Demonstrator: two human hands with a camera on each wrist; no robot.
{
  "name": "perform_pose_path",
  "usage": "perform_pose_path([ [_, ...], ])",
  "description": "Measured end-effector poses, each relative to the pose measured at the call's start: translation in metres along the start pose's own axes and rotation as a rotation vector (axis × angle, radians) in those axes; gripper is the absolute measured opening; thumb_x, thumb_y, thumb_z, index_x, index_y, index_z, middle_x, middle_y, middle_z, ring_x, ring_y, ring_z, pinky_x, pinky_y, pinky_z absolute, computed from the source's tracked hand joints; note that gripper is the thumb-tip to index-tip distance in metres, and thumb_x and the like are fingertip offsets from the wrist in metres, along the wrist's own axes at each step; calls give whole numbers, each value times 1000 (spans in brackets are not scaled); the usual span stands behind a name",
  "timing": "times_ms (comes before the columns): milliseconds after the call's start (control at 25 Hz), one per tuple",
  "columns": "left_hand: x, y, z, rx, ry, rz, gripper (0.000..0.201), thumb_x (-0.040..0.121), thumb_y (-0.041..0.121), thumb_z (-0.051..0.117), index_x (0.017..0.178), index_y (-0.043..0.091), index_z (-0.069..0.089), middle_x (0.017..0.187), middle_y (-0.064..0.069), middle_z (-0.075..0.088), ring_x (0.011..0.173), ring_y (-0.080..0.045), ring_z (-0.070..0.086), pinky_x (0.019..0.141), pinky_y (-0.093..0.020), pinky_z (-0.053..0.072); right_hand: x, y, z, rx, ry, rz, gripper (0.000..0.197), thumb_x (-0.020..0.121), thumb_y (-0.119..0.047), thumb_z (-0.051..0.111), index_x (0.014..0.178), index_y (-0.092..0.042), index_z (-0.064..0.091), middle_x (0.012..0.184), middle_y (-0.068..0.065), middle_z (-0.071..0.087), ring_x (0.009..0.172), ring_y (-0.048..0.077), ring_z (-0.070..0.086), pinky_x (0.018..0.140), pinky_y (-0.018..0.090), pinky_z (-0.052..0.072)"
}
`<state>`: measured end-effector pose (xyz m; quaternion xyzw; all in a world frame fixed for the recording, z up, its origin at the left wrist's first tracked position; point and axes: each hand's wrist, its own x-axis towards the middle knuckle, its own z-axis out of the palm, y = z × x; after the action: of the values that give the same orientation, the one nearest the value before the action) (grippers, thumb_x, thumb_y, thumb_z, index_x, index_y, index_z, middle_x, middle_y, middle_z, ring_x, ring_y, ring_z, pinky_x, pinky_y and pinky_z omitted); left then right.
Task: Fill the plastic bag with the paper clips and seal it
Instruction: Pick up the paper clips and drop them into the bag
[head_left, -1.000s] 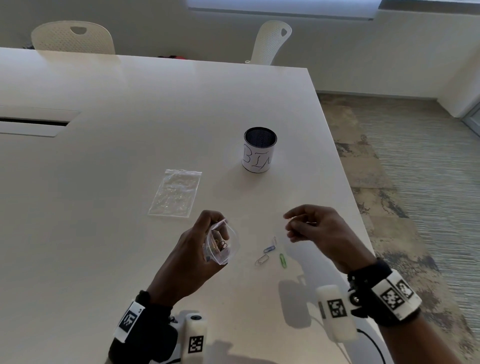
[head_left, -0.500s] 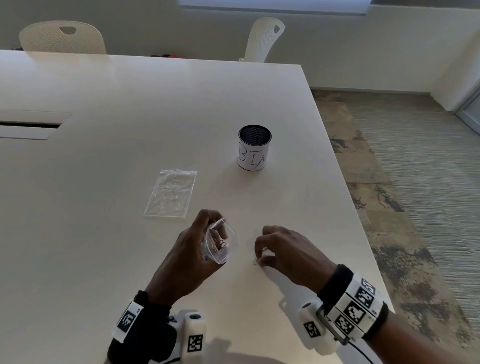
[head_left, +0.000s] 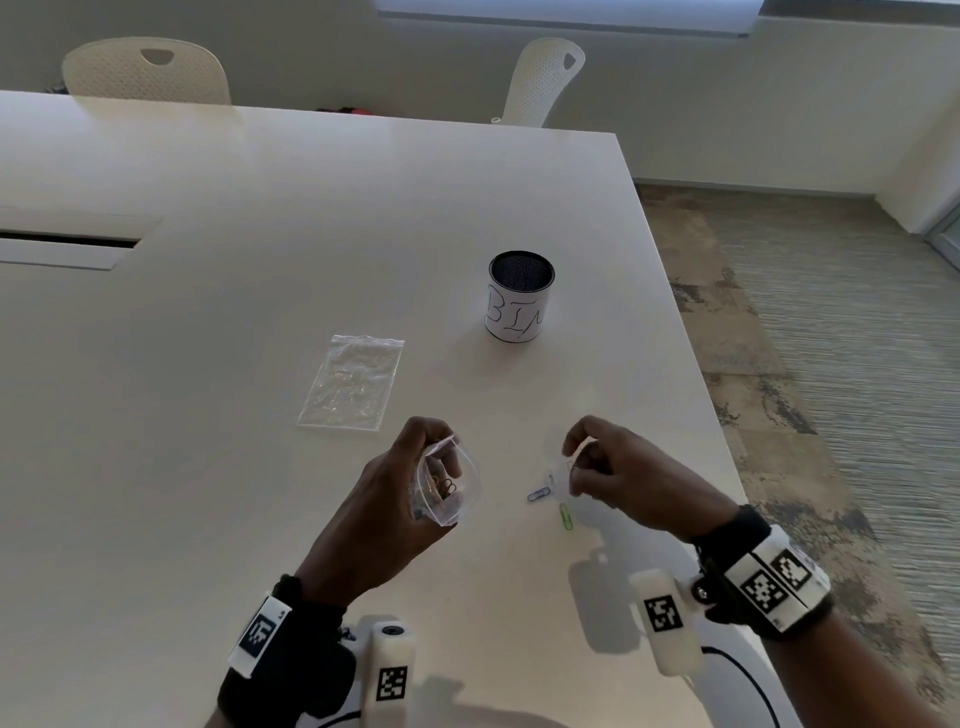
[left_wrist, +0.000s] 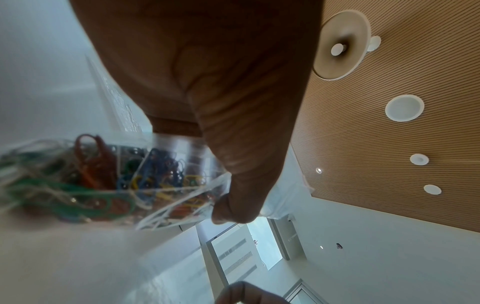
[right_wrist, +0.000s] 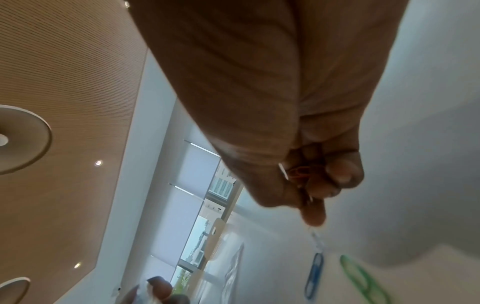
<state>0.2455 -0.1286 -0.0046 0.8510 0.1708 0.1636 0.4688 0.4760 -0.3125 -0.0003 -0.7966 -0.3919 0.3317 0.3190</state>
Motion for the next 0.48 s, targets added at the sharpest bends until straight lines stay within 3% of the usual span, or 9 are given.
perform_pose_path([
  [80, 1, 1, 1, -3, -8, 4, 53, 81, 3, 85, 115, 27, 52, 101, 5, 70, 90, -19, 70, 74, -31, 60, 0, 7, 2, 1, 14, 46, 15, 95, -9, 60, 99, -21, 68, 71, -3, 66, 63, 9, 51, 60, 26, 42],
  [160, 2, 1, 2, 1, -10, 2, 53, 81, 3, 85, 115, 27, 52, 102, 5, 70, 89, -19, 70, 74, -31, 60, 1, 7, 7, -28, 40, -6, 8, 96, -14, 65, 91, -17, 70, 70, -6, 61, 63, 7, 48, 64, 25, 42],
  [240, 3, 1, 3, -3, -8, -2, 53, 81, 3, 85, 115, 26, 52, 102, 5, 69, 88, -18, 70, 74, -30, 60, 3, 5, 11, -83, 95, -81, 7, 93, -19, 74, 88, -17, 70, 65, -9, 52, 57, 4, 41, 60, 18, 37],
  [320, 2, 1, 3, -7, -8, -6, 53, 80, 2, 85, 114, 26, 52, 102, 6, 68, 87, -18, 69, 73, -30, 59, 7, 3, 12, -200, 121, -147, 15, 86, -25, 82, 94, -22, 70, 66, -12, 43, 57, 6, 37, 57, 16, 32],
  [400, 2, 2, 3, -4, -8, -4, 52, 80, 2, 85, 114, 25, 52, 100, 6, 68, 88, -18, 69, 73, -31, 59, 10, 2, 15, -355, 103, -173, 25, 82, -31, 86, 101, -26, 71, 72, -15, 43, 62, 2, 39, 58, 15, 29],
  [480, 2, 2, 2, -5, -3, -5, 51, 80, 2, 84, 114, 24, 52, 99, 5, 69, 87, -19, 70, 73, -31, 59, 14, 1, 17, -413, 93, -176, 23, 81, -32, 85, 98, -24, 72, 73, -16, 43, 65, -3, 39, 59, 14, 27],
])
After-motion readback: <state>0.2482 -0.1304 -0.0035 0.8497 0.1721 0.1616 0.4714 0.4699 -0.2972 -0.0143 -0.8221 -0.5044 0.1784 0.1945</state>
